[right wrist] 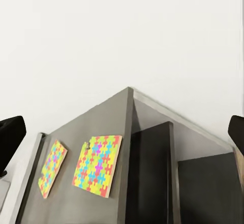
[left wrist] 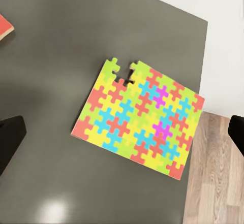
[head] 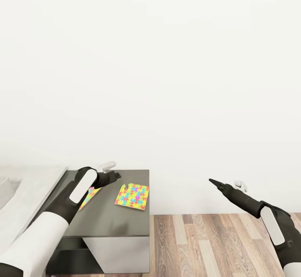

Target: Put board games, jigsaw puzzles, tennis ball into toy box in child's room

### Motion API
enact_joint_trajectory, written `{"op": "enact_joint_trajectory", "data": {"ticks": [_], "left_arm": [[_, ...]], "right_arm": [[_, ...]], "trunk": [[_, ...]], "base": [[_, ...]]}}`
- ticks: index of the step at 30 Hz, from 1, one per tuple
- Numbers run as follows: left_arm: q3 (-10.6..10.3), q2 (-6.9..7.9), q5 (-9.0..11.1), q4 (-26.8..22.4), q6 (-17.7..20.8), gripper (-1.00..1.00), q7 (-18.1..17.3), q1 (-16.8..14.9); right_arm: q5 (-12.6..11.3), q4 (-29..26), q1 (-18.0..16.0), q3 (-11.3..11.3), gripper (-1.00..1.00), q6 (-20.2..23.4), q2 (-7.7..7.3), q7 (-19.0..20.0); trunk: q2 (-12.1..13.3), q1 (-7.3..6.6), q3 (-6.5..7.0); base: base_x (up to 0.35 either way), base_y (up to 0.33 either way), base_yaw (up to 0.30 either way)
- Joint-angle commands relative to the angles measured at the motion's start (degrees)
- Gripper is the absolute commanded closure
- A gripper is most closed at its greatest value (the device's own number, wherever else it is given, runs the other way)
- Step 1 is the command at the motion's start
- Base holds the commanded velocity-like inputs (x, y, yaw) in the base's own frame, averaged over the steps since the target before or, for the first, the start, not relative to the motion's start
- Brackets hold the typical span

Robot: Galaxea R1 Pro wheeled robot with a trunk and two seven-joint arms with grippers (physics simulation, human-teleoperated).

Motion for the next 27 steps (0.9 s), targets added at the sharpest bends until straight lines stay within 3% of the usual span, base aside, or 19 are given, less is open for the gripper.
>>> {"op": "enact_joint_trajectory", "data": {"ticks": [1,27], "left_arm": [[-0.19,0.1,0.58,-0.07,-0.01,-1.0,0.58,-0.05],[-0.45,0.14,0.38,-0.07,0.07,-1.0,0.69,-0.08]], "right_arm": [[-0.23,-0.02,-0.06,-0.08,-1.0,0.39,0.0,0.07],[-0.23,-0.05,-0.06,-0.05,-1.0,0.45,0.0,0.16]], "trunk": [[-0.13,0.05,-0.15],[-0.13,0.05,-0.99]], "base": [[0.096,-0.089,0.0],[0.049,-0.04,0.0]]}}
